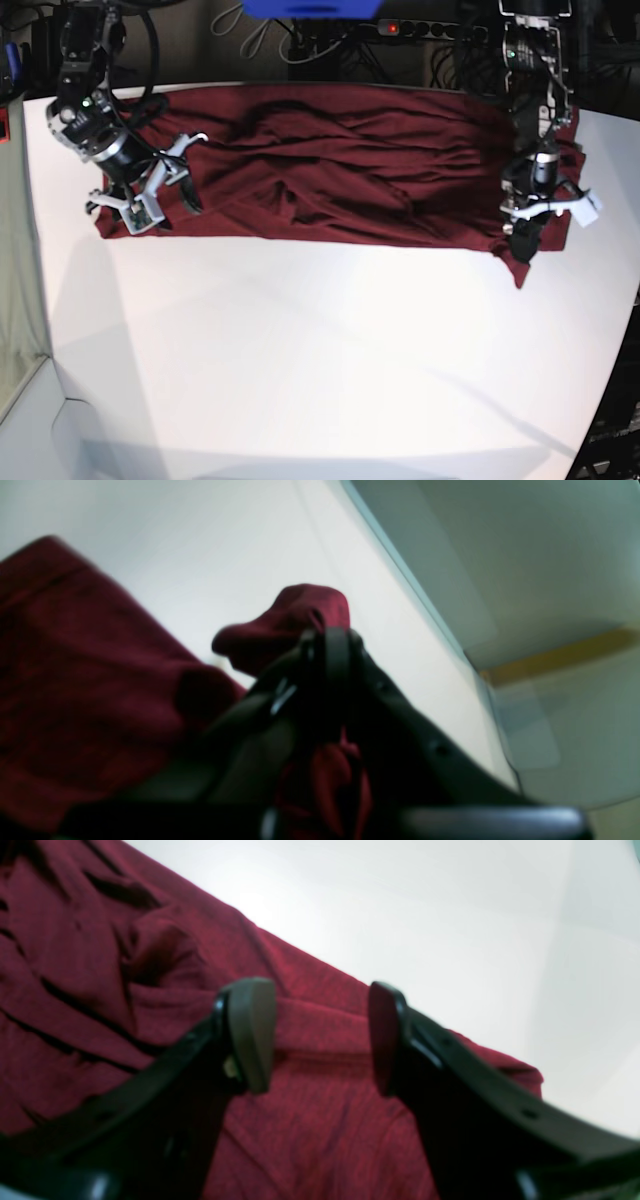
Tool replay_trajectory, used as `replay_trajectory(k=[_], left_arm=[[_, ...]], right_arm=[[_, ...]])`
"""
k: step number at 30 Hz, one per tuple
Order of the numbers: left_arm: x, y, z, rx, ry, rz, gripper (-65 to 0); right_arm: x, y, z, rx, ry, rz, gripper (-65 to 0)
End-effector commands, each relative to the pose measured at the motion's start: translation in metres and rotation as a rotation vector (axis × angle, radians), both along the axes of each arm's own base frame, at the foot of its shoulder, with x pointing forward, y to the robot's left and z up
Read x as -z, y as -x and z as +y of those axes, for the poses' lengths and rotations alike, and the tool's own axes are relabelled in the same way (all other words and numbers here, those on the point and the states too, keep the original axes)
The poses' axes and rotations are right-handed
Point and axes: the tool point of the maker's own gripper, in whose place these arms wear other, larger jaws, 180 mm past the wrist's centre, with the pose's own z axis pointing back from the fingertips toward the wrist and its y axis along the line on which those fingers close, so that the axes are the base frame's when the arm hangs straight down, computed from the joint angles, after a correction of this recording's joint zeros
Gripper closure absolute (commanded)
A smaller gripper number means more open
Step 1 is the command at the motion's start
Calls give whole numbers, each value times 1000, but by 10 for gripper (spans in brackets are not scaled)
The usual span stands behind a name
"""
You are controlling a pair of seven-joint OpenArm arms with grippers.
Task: Layout the t-shirt on the table in an organized manner, then fold the t-shirt properly
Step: 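Fold the sleeve end onto the strip with the left gripper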
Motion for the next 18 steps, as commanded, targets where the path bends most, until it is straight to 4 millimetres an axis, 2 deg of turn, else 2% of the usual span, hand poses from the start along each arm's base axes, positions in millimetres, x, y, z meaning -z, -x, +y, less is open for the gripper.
replay_trajectory(k=[1, 4, 8, 13, 16, 18], left_arm=[[-14, 1, 9, -21, 9, -47, -2], [-4, 17, 26, -65, -2, -10, -2], [9, 38, 38, -92, -19, 41, -2], [18, 51, 52, -124, -29, 75, -5], [32, 56, 57, -137, -20, 113, -40], [36, 59, 57, -142, -15, 124, -88]], right_arm=[[-12, -5, 2, -10, -14, -44, -306], [-12, -5, 2, -10, -16, -44, -306], [-12, -5, 2, -10, -16, -44, -306], [-12, -5, 2, -11, -16, -44, -306], [-11, -4, 13, -39, -26, -41, -306], [-11, -4, 14, -43, -27, -40, -306]])
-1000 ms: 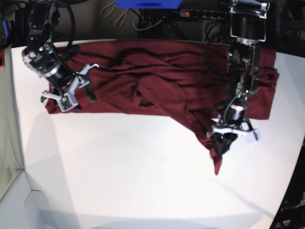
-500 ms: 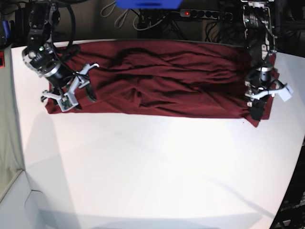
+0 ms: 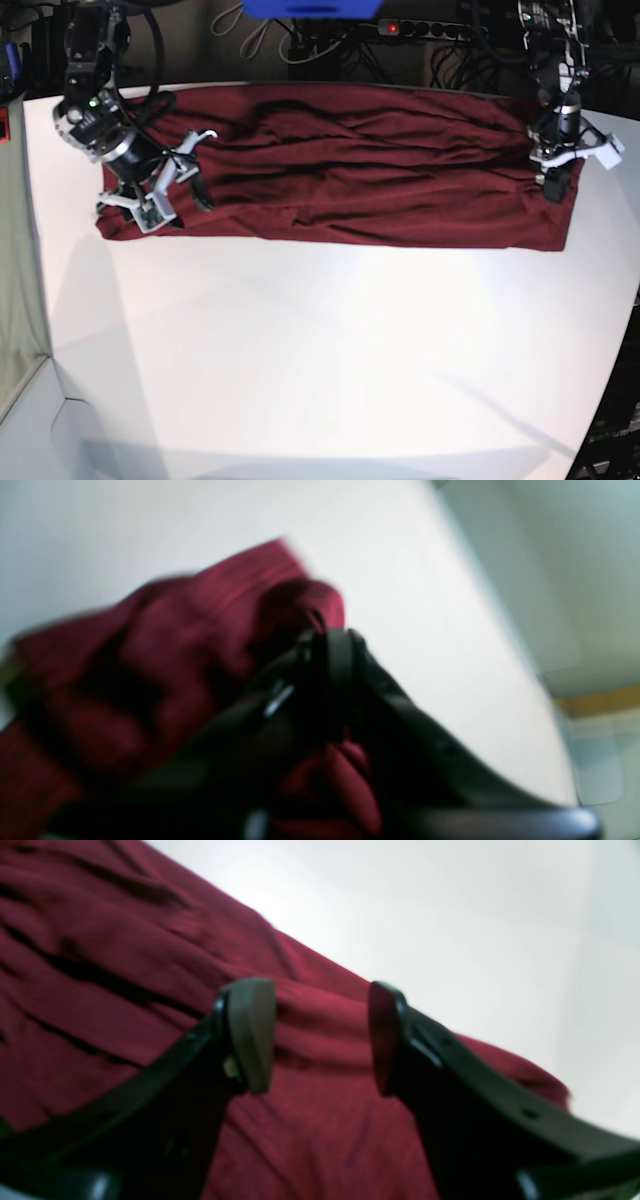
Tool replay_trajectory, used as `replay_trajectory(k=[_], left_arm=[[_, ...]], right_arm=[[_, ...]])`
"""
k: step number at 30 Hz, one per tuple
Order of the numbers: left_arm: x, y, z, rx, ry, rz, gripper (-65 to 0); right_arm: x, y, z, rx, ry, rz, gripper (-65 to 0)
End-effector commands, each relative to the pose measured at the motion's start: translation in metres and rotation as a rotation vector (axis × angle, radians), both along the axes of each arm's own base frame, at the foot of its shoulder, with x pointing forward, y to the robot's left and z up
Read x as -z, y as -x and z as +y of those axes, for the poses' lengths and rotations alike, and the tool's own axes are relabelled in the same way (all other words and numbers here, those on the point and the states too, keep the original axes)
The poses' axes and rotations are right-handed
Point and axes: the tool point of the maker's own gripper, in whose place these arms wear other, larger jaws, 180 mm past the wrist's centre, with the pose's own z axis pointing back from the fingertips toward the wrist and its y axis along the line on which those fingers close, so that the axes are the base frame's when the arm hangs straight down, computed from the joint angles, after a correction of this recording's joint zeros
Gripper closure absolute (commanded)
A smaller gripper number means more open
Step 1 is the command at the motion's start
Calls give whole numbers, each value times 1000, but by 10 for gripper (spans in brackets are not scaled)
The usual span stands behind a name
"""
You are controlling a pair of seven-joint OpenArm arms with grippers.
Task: Layout the t-shirt on the table in an organized manner, then fold the t-shirt properly
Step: 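Fold the sleeve end onto the strip with the left gripper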
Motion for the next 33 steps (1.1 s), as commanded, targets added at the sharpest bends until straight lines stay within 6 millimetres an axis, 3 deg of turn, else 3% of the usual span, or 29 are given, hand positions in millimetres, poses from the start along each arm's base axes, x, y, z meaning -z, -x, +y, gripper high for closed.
replay_trajectory(k=[1, 7, 12, 19, 27, 33], left_arm=[[-12, -5, 5, -8, -8, -41, -125], [-8, 2, 4, -6, -6, -28, -317], [-24, 4, 5, -5, -26, -60, -388], [-56, 4, 17, -57, -46, -143, -416], [-49, 20, 31, -77, -74, -100, -416], [-44, 39, 42, -44, -126, -30, -416]], right_arm=[[-12, -5, -2, -4, -8, -44, -306], [-12, -5, -2, -3, -7, -44, -306], [-12, -5, -5, 3, -4, -45, -309], [-12, -5, -6, 4, 4, -45, -310], [-4, -2, -50, 117, 75, 20, -312], [7, 10, -61, 146, 91, 67, -410]])
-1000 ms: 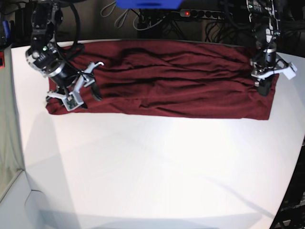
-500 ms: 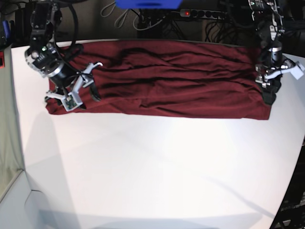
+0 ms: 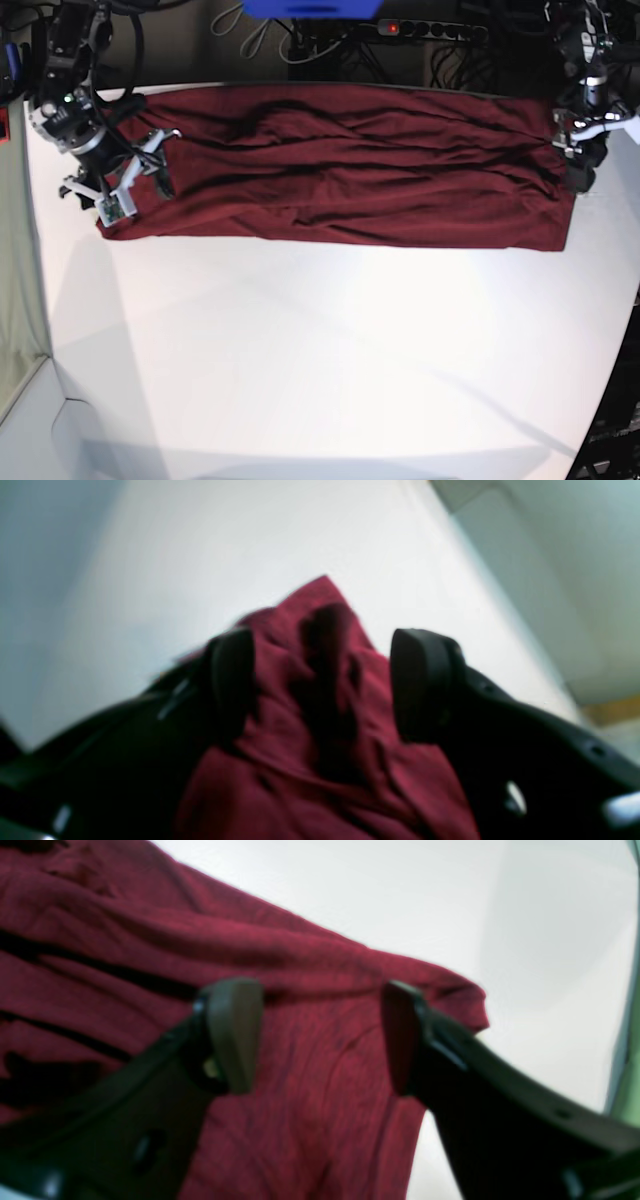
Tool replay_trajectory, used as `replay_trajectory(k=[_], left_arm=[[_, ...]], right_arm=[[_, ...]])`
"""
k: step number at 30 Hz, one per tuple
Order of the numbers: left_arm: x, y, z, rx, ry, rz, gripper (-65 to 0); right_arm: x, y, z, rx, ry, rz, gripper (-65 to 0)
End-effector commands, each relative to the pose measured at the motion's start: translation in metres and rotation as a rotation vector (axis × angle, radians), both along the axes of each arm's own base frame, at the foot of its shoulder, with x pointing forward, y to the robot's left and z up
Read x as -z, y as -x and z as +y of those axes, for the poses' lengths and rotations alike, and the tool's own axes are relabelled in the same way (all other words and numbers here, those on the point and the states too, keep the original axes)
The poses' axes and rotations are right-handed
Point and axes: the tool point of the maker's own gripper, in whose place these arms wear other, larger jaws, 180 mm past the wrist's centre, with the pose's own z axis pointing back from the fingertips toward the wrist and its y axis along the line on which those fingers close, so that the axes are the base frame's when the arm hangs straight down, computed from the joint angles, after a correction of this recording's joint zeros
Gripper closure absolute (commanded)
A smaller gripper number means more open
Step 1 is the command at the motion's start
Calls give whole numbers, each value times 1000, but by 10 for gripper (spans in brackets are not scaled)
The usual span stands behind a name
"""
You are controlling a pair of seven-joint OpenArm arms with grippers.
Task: Layout the t-shirt on the table in an organized manner, then fold the t-shirt properly
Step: 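Fold the sleeve end onto the strip with the left gripper, then hold the strip ends with both grippers and straighten the strip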
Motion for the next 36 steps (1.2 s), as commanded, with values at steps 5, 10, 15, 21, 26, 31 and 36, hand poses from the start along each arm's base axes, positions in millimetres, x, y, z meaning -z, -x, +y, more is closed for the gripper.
replay_trajectory(k=[5, 10, 15, 21, 26, 31, 36], left_arm=[[-9, 8, 17, 19, -61, 14, -417], [13, 21, 24, 1, -50, 79, -417], [26, 50, 23, 4, -48, 155, -416], [34, 76, 27, 5, -57, 224, -416], [39, 85, 29, 1, -57, 250, -416], [39, 82, 26, 5, -53, 243, -414], [39, 70, 26, -3, -44, 216, -413]], right_arm=[[1, 1, -1, -2, -12, -3, -466], [6, 7, 0, -2, -20, 12, -465], [6, 7, 0, -2, -20, 12, -465], [6, 8, -6, 14, -15, 11, -465], [8, 16, -22, 59, -3, 24, -465], [18, 32, -22, 62, -4, 67, -465], [21, 35, -20, 82, -21, 72, -465]])
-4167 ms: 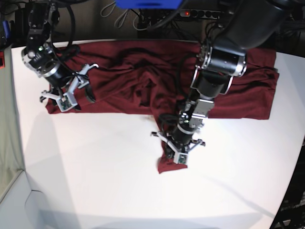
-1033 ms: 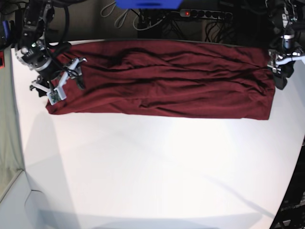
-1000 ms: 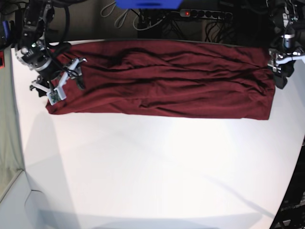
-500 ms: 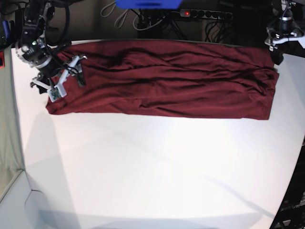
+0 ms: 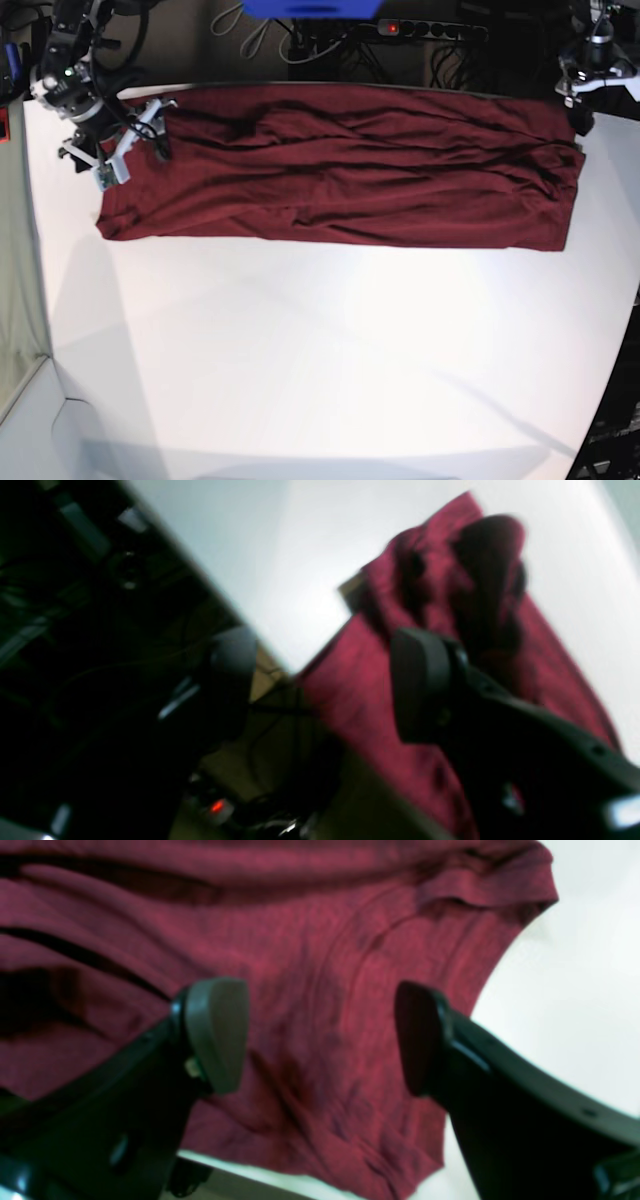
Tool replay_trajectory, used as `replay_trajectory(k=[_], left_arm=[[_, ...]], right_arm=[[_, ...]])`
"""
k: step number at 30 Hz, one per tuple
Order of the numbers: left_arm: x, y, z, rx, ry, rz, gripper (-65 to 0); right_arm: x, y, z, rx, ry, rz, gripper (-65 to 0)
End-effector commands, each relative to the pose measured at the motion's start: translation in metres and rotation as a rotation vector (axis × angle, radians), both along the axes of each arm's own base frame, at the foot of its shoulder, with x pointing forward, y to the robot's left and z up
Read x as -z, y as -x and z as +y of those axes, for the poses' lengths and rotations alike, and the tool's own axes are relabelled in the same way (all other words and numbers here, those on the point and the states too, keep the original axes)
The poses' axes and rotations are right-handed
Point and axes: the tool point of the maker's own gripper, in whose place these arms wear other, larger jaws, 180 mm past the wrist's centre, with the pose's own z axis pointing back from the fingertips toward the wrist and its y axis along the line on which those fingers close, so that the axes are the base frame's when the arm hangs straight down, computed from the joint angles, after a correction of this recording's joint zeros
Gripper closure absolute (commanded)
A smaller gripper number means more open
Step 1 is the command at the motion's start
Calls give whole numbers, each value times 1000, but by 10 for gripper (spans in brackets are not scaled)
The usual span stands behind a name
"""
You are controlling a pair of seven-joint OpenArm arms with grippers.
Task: Layout the t-shirt on the table in an organized manner, then fold the t-shirt properly
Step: 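Hold the strip ends with both grippers and straighten the strip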
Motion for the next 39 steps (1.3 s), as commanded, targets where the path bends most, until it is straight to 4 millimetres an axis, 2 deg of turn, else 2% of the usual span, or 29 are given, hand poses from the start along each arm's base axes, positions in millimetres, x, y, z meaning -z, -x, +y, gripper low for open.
replay_trajectory(k=[1, 5, 10, 19, 25, 34, 39], left_arm=[[-5, 3, 9, -8, -22, -10, -413], [-4, -3, 10, -16, -17, -20, -412], [15, -6, -1, 4, 15, 11, -412], [11, -14, -5, 9, 19, -11, -411], [12, -11, -5, 9, 20, -5, -308], [13, -10, -5, 6, 21, -3, -310], [12, -10, -3, 4, 18, -5, -200]], right_arm=[[-8, -4, -3, -4, 4, -34, -465], [-7, -1, -3, -4, 3, -26, -465], [-7, -2, -3, -4, 3, -27, -465], [-8, -3, -3, -4, 3, -32, -465], [-8, -4, -3, -5, 5, -34, -465], [-8, -3, -5, -6, 9, -30, -465], [-7, -2, -5, -6, 9, -27, -465]])
